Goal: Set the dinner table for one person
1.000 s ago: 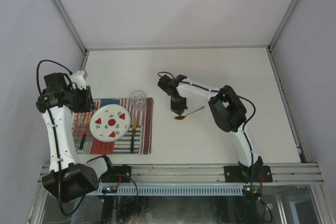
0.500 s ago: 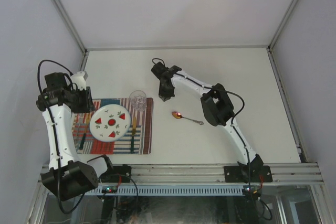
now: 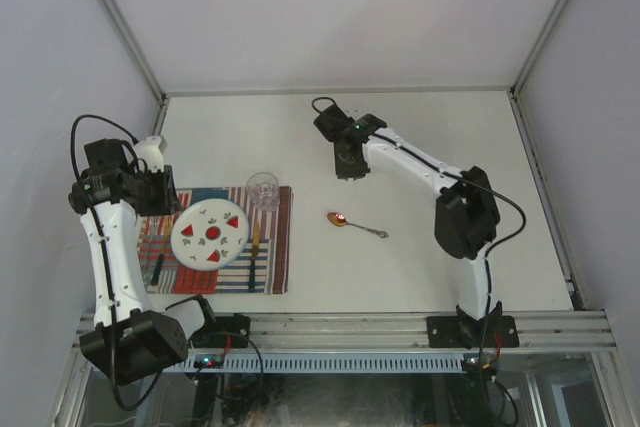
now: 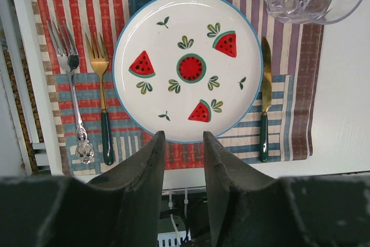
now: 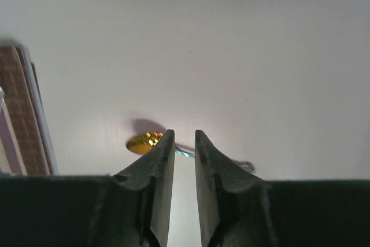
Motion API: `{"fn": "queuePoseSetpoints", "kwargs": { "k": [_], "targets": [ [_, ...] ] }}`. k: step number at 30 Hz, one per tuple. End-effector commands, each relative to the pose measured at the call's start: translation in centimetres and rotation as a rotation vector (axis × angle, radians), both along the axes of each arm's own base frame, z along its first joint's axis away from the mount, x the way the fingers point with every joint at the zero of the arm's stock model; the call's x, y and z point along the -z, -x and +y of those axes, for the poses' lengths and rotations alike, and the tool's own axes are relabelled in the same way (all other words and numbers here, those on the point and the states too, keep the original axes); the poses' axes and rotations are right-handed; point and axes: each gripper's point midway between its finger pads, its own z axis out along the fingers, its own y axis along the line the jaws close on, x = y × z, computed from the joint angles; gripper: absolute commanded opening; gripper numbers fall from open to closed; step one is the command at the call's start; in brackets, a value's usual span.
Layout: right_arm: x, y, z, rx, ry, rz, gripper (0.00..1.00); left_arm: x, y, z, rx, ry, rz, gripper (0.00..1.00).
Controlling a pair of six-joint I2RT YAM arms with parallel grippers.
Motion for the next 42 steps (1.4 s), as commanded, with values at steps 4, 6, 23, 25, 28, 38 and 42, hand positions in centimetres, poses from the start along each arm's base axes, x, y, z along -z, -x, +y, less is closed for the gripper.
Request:
{"fn": "queuePoseSetpoints", "kwargs": {
  "k": [4, 6, 23, 25, 28, 38, 42],
  "targets": [
    [-3.6, 7.7, -2.6, -0.062, 0.037, 0.017, 0.00, -1.0, 1.2, -1.2, 0.001, 0.025, -0.064, 0.37],
    [-2.8, 9.7, -2.4, -0.074, 0.050, 0.029, 0.00, -0.7, 1.5, -1.3, 0.000, 0.024, -0.061, 0.37],
    [4.5, 11.5, 5.9, -0.251, 0.045, 0.120, 0.00, -0.8, 3.0, -1.6, 0.008, -0.003, -0.077, 0.37],
    [5.6, 11.5, 5.9, -0.246, 0.046, 0.140, 0.00, -0.9, 3.0, -1.6, 0.010, -0.002, -0.080, 0.37],
    [6.5, 11.5, 5.8, -0.238, 0.055, 0.162, 0.00, -0.8, 3.1, -1.6, 0.010, -0.006, -0.071, 0.37],
    [7.6, 9.7, 4.7, -0.214, 0.055, 0.173, 0.00, -0.3, 2.7, -1.4, 0.008, 0.004, -0.055, 0.37],
    [7.7, 8.3, 4.3, -0.202, 0.059, 0.178, 0.00, -0.3, 2.4, -1.2, 0.001, -0.002, -0.052, 0.37]
  ]
}}
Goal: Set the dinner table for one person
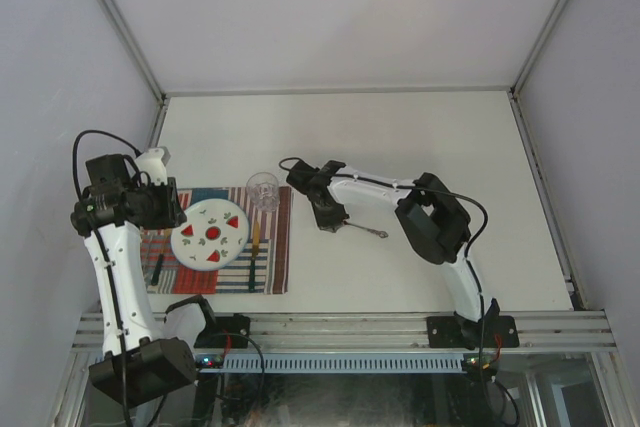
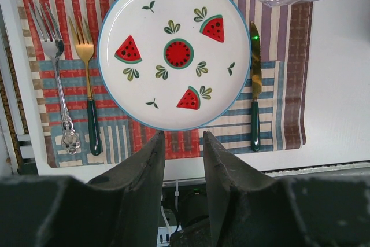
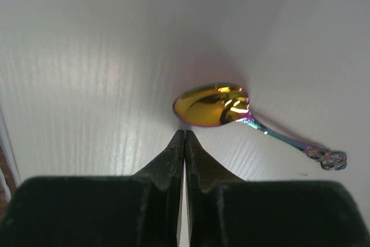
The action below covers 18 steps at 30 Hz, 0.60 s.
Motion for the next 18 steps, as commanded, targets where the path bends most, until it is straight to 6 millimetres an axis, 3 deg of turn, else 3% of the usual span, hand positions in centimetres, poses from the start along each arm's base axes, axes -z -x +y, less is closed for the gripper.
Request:
{"fn": "queuePoseSetpoints", "kwargs": {
  "k": [1, 11, 18],
  "targets": [
    [-0.4, -2.6, 0.4, 0.002, -0.023, -0.026, 0.00, 0.0, -0.4, 0.5, -0.010, -0.012, -0.008, 0.37],
    [0.0, -6.1, -0.4, 0.029, -0.031, -0.026, 0.00, -0.1, -0.9, 1.1, -0.037, -0.023, -0.002, 0.37],
    [-0.5, -9.0, -2.9, 0.090, -0.010, -0.042, 0.00, -0.3, -1.0, 1.6, -0.057, -0.039, 0.005, 0.37]
  ]
}}
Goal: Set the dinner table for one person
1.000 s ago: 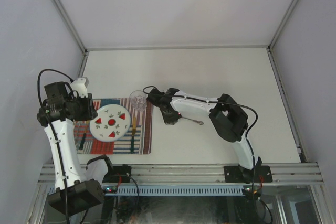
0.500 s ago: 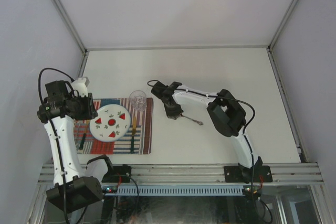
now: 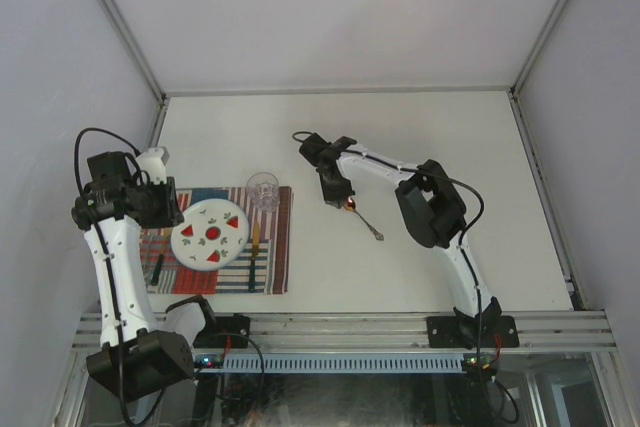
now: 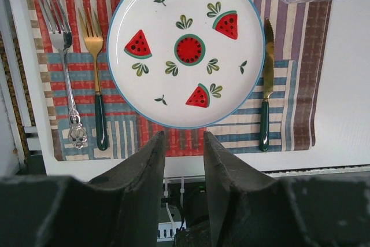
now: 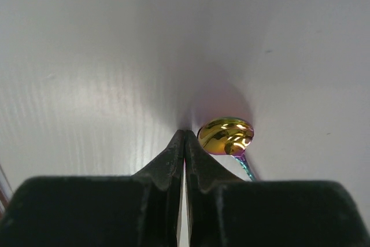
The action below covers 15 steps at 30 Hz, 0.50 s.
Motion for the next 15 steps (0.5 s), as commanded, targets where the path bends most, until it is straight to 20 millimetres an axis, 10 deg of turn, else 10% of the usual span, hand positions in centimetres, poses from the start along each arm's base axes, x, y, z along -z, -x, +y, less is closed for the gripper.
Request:
{"fn": "queuePoseSetpoints", "kwargs": {
  "k": [1, 15],
  "targets": [
    [-0.9, -2.3, -2.1, 0.022, 0.023, -0.027, 0.00, -1.0, -0.7, 0.9, -0.036, -0.027, -0.034, 0.37],
    [-1.6, -5.1, -7.2, 0.104, 0.029, -0.047, 0.00, -1.6, -2.2, 1.1, -0.095, 0.017, -0.031, 0.37]
  ]
}}
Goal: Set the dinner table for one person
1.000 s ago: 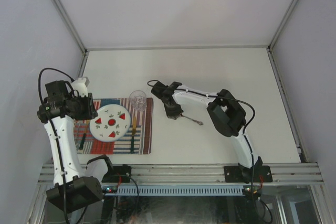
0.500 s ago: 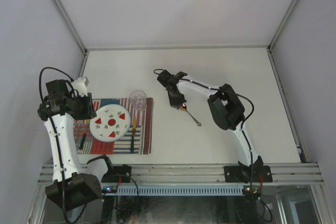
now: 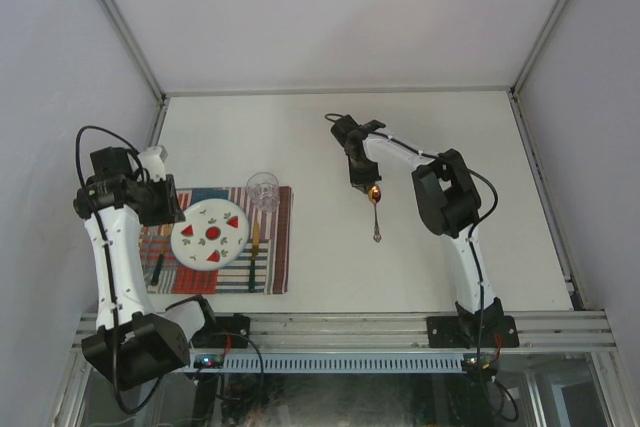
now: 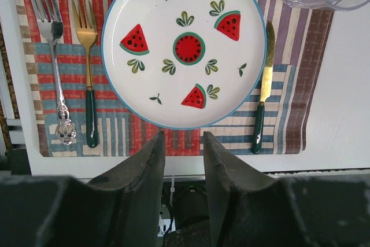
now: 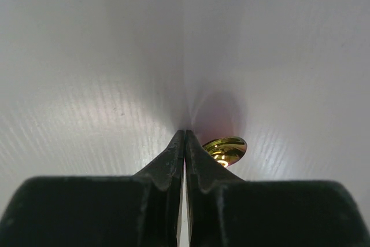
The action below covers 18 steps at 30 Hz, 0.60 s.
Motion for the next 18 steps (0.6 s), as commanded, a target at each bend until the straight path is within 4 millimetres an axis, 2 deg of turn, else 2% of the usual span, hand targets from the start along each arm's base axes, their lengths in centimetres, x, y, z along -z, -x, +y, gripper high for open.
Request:
{"fn": "queuePoseSetpoints", "kwargs": {
  "k": [1, 4, 6, 7, 8, 9, 11, 13, 15, 18],
  "targets": [
    [-1.8, -1.0, -0.1, -0.029, -0.025, -0.057, 0.00, -2.8, -1.6, 0.9, -0.039, -0.027, -0.087, 0.37],
    [-2.5, -1.7, 0.3, -0.019, -0.047, -0.091, 0.00, -3.3, -1.6, 1.2, -0.044, -0.047, -0.098, 0.37],
    [-3.8, -2.2, 1.0, -0.017, -0.077, -0.137, 0.00, -3.6, -1.5, 1.3, -0.041, -0.059, -0.106, 0.37],
    [-4.7, -2.5, 1.2, -0.010, -0.087, -0.166, 0.04, -3.6, -1.4, 1.3, -0.036, -0.063, -0.108, 0.37],
    [-5.8, -2.7, 1.4, 0.000, -0.095, -0.200, 0.11, -3.7, -1.4, 1.3, -0.034, -0.069, -0.110, 0.37],
    [-6.7, -2.9, 1.4, 0.009, -0.098, -0.226, 0.24, -3.6, -1.2, 1.3, -0.030, -0.076, -0.111, 0.37],
    [-8.3, -3.0, 1.2, 0.036, -0.083, -0.272, 0.40, -3.6, -0.9, 1.3, -0.025, -0.084, -0.110, 0.37],
    [-10.0, -2.7, 0.8, 0.048, -0.045, -0.315, 0.60, -3.6, -0.5, 1.1, -0.013, -0.091, -0.114, 0.37],
    [-11.2, -1.5, 0.1, 0.064, 0.016, -0.345, 0.71, -3.7, 0.0, 1.0, 0.004, -0.108, -0.127, 0.37],
    [-10.9, 2.0, -0.9, 0.108, 0.066, -0.319, 0.72, -3.9, 0.9, 1.0, 0.022, -0.138, -0.137, 0.37]
  ]
}}
